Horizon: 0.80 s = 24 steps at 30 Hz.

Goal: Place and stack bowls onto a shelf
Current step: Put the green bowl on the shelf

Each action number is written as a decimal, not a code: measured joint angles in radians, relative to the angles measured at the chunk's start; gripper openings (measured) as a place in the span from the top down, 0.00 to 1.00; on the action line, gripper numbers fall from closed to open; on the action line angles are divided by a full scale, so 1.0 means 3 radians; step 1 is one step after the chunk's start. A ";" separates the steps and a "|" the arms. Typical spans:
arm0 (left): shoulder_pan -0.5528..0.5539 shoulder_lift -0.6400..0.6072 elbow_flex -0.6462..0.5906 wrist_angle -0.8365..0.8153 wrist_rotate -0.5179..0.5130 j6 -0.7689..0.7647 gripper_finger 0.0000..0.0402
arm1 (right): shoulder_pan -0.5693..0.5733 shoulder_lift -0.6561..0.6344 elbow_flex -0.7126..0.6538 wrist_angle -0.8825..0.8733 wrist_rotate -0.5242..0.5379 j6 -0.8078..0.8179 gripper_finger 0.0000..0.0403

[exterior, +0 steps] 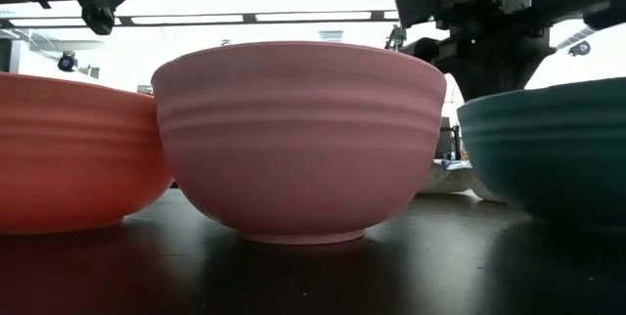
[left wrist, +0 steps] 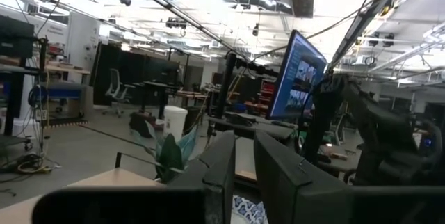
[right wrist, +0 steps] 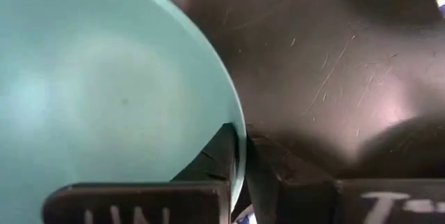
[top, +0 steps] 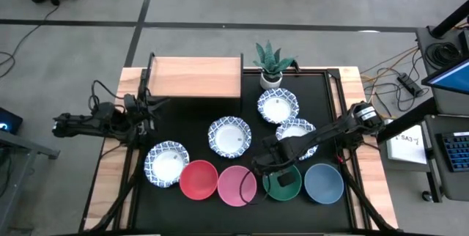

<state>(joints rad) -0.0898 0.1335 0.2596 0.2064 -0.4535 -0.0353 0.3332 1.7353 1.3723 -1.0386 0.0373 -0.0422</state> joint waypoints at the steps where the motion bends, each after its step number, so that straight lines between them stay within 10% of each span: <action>1: 0.0000 0.0011 -0.0001 -0.0004 0.0000 0.0000 0.91 | -0.0001 -0.0008 0.0041 -0.0072 0.0001 0.0000 0.97; 12: 0.0000 0.0024 0.0000 0.0097 -0.0001 0.0012 0.91 | -0.0227 -0.0037 0.1016 -0.1089 -0.0060 0.1033 0.98; 24: 0.0000 0.0005 0.0004 0.0158 -0.0002 0.0069 0.91 | -0.0834 -0.0043 0.2319 -0.0369 0.0430 0.1796 0.98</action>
<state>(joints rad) -0.0898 0.1348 0.2608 0.2539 -0.4541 -0.0147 0.0830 1.7226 2.0681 -1.1492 0.1663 0.4968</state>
